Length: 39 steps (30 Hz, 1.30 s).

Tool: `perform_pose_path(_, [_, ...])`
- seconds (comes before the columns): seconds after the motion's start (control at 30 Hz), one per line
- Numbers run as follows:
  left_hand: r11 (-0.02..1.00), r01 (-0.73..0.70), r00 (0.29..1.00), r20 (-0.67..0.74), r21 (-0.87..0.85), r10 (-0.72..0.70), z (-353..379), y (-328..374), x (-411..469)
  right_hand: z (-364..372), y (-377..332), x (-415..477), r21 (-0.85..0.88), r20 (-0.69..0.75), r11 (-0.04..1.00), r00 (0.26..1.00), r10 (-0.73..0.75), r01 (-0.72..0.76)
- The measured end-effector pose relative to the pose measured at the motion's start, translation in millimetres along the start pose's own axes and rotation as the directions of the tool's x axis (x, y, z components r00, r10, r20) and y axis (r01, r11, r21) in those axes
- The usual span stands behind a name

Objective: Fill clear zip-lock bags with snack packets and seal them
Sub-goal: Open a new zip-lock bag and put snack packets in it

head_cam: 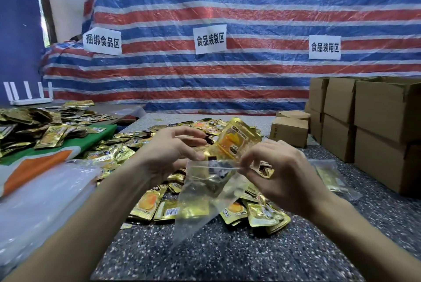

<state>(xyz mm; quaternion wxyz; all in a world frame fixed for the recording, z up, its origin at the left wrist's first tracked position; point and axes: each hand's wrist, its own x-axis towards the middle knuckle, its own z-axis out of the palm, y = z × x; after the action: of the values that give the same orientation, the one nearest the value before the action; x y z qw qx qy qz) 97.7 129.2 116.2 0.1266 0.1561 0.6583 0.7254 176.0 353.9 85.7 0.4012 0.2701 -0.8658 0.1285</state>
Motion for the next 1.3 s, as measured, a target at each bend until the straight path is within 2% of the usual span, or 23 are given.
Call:
perform_pose_path(0.1, [0.976, -0.162, 0.985, -0.043, 0.144, 0.17, -2, 2, 3, -1, -2, 2, -0.009, 0.002, 1.0, 1.0, -0.004, 0.004])
perform_pose_path(0.2, [0.894, -0.302, 0.95, 0.029, 0.332, 0.311, 1, -4, 2, -2, 1, 2, -0.034, -0.023, 0.999, 1.0, -0.019, 0.018])
perform_pose_path(0.27, [0.863, -0.343, 0.936, 0.061, 0.372, 0.346, 3, -10, 1, -4, 4, 1, -0.006, -0.064, 1.0, 0.998, -0.024, 0.023])
perform_pose_path(0.33, [0.829, -0.407, 0.895, -0.013, 0.383, 0.446, 3, -13, 3, -5, 5, 0, 0.012, -0.056, 0.998, 0.996, -0.065, 0.066])
perform_pose_path(0.4, [0.77, -0.474, 0.824, -0.093, 0.427, 0.559, 2, -11, 5, -6, 4, 0, 0.0, -0.007, 0.995, 0.995, -0.097, 0.097])
perform_pose_path(0.5, [0.73, -0.497, 0.787, -0.11, 0.469, 0.607, 3, -7, 7, -11, 2, 4, -0.061, 0.032, 0.992, 0.994, -0.108, 0.11])
perform_pose_path(0.57, [0.754, -0.498, 0.795, -0.123, 0.428, 0.594, 3, -5, 10, -14, 2, 6, -0.031, -0.007, 0.996, 0.996, -0.084, 0.084])
perform_pose_path(0.7, [0.866, -0.464, 0.849, -0.187, 0.185, 0.494, -2, -13, 24, -11, 1, 6, 0.067, -0.07, 0.998, 0.997, -0.014, 0.019])
perform_pose_path(0.77, [0.882, -0.38, 0.875, -0.199, 0.28, 0.441, -14, -30, 36, -8, 1, 5, 0.099, -0.052, 0.995, 0.998, 0.022, -0.017])
perform_pose_path(0.83, [0.825, -0.237, 0.939, -0.098, 0.513, 0.331, -30, -56, 45, -6, 2, 4, 0.125, -0.026, 0.991, 0.998, 0.048, -0.045])
perform_pose_path(0.9, [0.678, -0.12, 0.992, 0.069, 0.726, 0.101, -48, -89, 48, -6, 3, 4, 0.151, -0.011, 0.986, 0.998, 0.069, -0.067])
perform_pose_path(0.97, [0.541, -0.086, 0.977, 0.176, 0.837, -0.117, -58, -117, 41, -5, 2, 3, 0.174, 0.002, 0.981, 0.996, 0.087, -0.086])
perform_pose_path(1.0, [0.524, -0.093, 0.968, 0.199, 0.847, -0.15, -62, -127, 39, -5, 2, 3, 0.183, 0.008, 0.979, 0.995, 0.095, -0.095])
perform_pose_path(1.17, [0.538, -0.084, 0.97, 0.192, 0.839, -0.148, -73, -136, 39, -7, -2, 6, 0.179, 0.019, 0.975, 0.991, 0.134, -0.135])
perform_pose_path(1.3, [0.537, -0.08, 0.986, 0.146, 0.84, -0.082, -72, -131, 40, -9, -6, 6, 0.163, 0.031, 0.974, 0.987, 0.156, -0.159])
